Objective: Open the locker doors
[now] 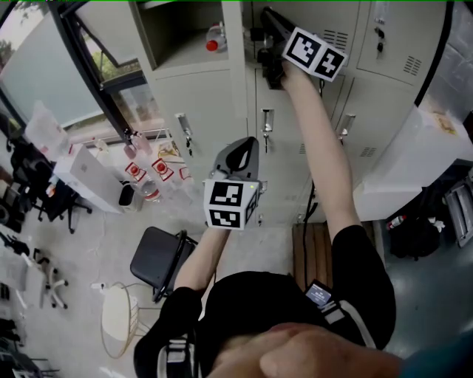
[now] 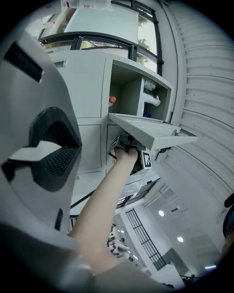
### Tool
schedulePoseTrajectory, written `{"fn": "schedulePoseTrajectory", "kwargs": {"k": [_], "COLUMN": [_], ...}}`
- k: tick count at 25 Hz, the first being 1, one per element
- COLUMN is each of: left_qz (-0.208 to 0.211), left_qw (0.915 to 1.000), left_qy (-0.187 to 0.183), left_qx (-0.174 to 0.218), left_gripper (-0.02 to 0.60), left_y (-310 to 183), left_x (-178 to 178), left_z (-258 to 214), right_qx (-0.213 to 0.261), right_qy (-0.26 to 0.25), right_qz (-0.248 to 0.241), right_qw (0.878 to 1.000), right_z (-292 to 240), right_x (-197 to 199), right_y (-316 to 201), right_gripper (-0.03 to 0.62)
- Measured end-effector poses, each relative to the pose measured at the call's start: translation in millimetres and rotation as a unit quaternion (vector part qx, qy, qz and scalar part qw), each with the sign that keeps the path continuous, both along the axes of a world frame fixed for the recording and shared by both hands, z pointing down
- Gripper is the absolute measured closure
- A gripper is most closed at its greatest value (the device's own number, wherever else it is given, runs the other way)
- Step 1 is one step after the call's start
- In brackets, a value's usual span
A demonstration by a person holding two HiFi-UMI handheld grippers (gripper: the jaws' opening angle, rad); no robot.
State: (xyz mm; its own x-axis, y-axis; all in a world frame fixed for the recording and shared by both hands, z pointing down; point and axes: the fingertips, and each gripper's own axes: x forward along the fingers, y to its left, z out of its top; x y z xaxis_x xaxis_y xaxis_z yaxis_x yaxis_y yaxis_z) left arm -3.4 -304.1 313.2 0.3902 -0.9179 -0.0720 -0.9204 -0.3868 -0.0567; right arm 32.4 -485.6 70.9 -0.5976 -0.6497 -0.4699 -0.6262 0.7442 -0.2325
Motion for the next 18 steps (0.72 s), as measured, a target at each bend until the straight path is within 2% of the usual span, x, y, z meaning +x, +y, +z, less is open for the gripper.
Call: {"fn": "schedulePoseTrajectory", "kwargs": {"k": [7,14,18], "left_qz": [0.005,0.002,0.002], "left_qw": [1.0,1.0,1.0], "left_qy": [-0.004,-0.005,-0.008], "left_qx": [-0.006,-0.005,-0.002], "left_gripper": [0.572,0.572,0.572], "left_y": [4.2,6.8,10.1], "left_x": [-7.7,-15.5,-17.7], "left_z": [1.7,4.7,3.1], "right_qx": [-0.037,-0.077,-0.081], "right_qy": [-0.103,-0.231,-0.257], "right_qz": [-0.052,-0.139,-0.151], "right_qw": [0.993,0.96,0.951], "right_z": [3.5,6.2,6.4], "right_x": [4.2,3.5,4.7], "right_y": [-2.8,-5.3,-3.9], "right_gripper": [0.5,0.497,0.497]}}
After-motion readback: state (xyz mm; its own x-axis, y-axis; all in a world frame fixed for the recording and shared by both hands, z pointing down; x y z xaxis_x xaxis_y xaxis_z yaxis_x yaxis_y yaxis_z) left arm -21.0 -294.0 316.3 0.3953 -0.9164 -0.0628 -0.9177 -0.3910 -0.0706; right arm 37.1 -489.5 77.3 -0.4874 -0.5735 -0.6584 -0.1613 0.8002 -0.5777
